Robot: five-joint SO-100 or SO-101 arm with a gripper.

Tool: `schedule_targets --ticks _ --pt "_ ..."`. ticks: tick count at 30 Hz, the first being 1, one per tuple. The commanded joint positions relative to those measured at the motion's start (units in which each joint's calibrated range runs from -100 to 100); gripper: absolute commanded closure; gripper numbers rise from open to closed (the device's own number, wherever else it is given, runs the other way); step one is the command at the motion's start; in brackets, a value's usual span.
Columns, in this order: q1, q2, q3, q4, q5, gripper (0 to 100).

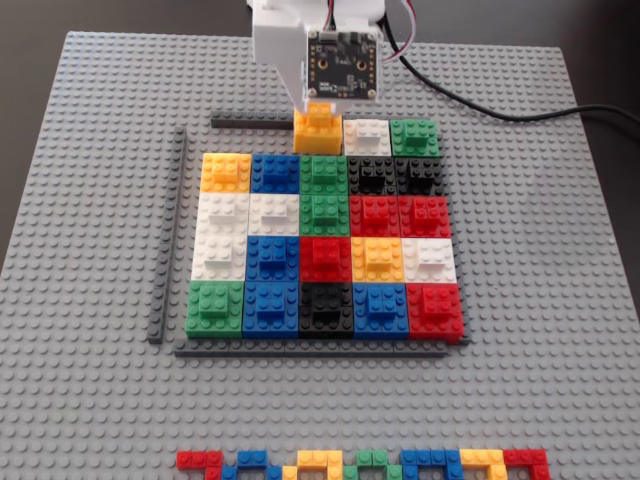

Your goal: Grab the cube and place it into the grid

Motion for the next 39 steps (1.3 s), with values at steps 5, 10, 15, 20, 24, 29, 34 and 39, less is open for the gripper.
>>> schedule_targets --ticks 5,10,15,20,24,29,34,39 --pt "-0.1 0.7 0.8 -1.5 -0.7 99" --pt "-0.2 0.8 1.9 -2.4 -0.8 99" --pt "-0.4 0.9 2.5 -3.2 -1.0 99" --pt "-1.1 1.4 2.9 -3.7 -1.4 99" --pt "-1.4 1.4 3.3 -4.1 -1.5 99" --pt "-1.5 1.5 3.6 -4.1 -1.5 99" --pt "-1.2 1.5 3.5 -4.4 -1.6 99" --pt "-1.2 1.4 3.9 -4.8 -1.7 99"
